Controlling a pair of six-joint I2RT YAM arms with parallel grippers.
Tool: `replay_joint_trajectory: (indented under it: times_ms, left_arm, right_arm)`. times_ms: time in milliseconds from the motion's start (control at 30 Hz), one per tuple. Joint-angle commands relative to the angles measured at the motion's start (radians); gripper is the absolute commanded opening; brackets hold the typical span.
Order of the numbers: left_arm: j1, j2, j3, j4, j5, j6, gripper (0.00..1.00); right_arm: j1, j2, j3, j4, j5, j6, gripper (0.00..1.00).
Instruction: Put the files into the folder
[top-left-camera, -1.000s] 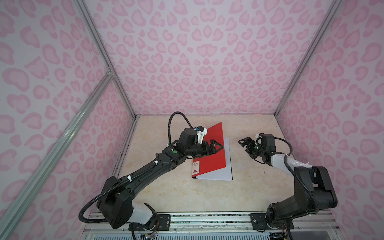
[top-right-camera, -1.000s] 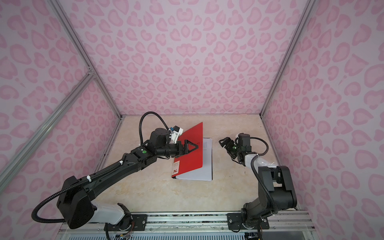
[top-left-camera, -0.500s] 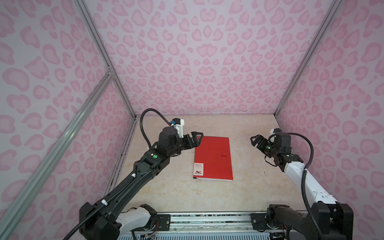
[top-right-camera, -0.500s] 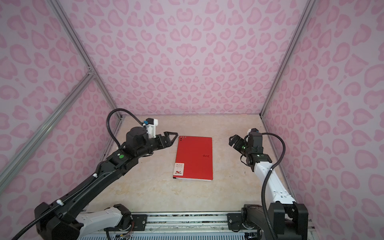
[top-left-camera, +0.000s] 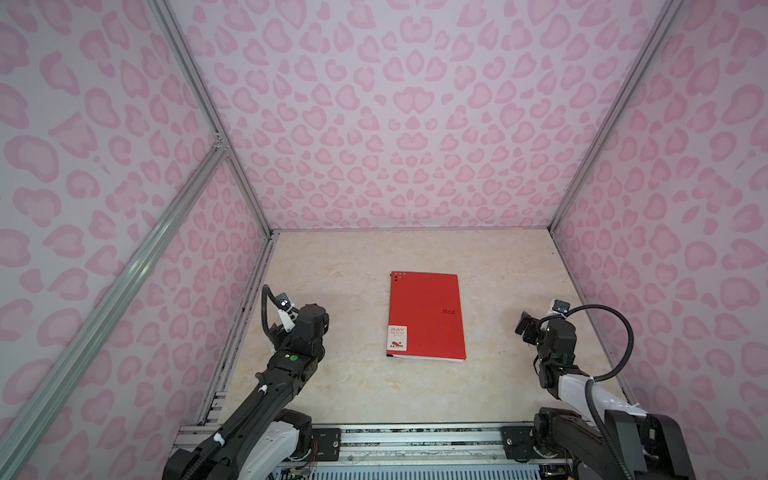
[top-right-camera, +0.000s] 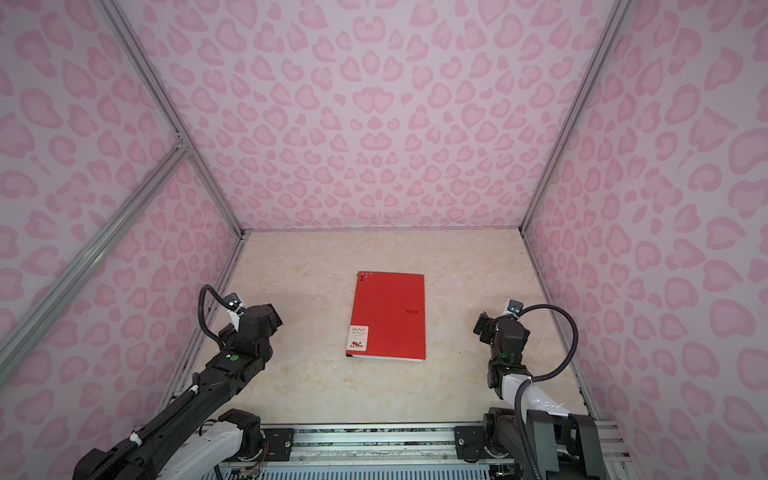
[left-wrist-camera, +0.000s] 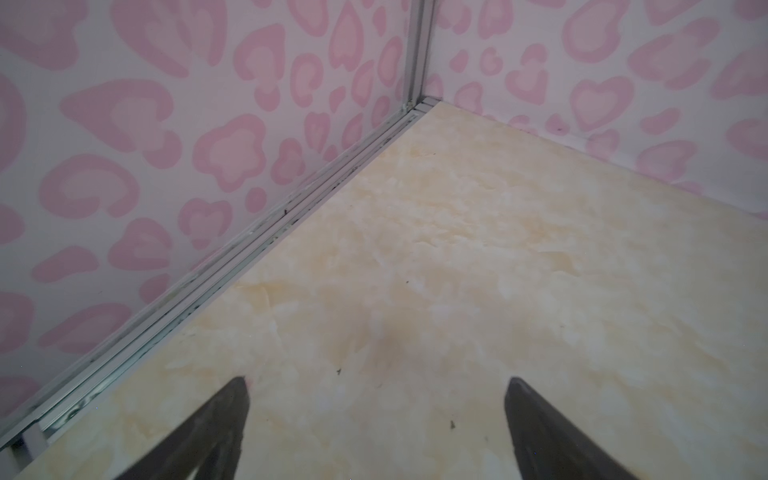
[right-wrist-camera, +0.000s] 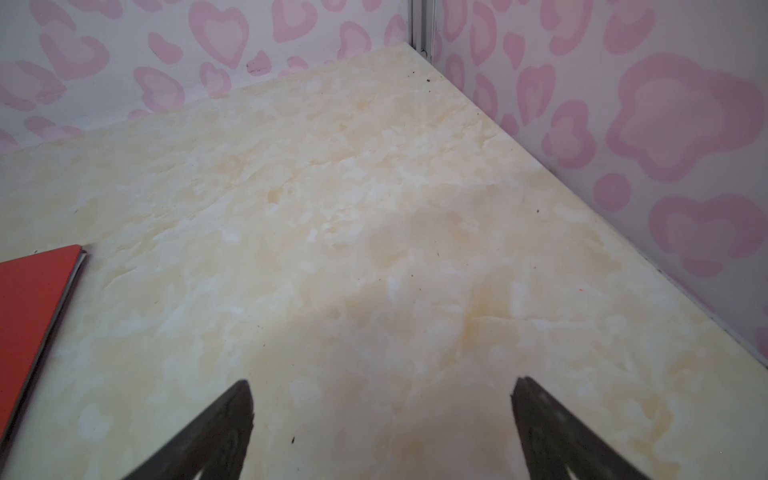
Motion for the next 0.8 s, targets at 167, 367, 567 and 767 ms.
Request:
replay_joint_trajectory:
  times_ms: [167, 367, 567, 767]
  left_arm:
    - [0.099, 0.184, -0.102, 0.587, -0.057, 0.235, 0.97]
    - [0.209, 0.272, -0.207, 0.940, 0.204, 0.324, 1.00]
    - [0.240, 0.405, -0.190, 1.072, 0.363, 0.385, 0.98]
    - [0.242, 0.449, -0.162, 1.072, 0.444, 0.427, 0.98]
  right_arm:
    - [0.027, 0.319, 0.106, 0.440, -0.030, -0.085, 0.99]
    - [0.091, 0.375, 0.159, 0.355, 0.033, -0.130, 1.00]
    - [0.132, 0.405, 0.178, 0.371, 0.087, -0.166, 1.00]
    - [0.132, 0.402, 0.182, 0.357, 0.091, -0.166, 1.00]
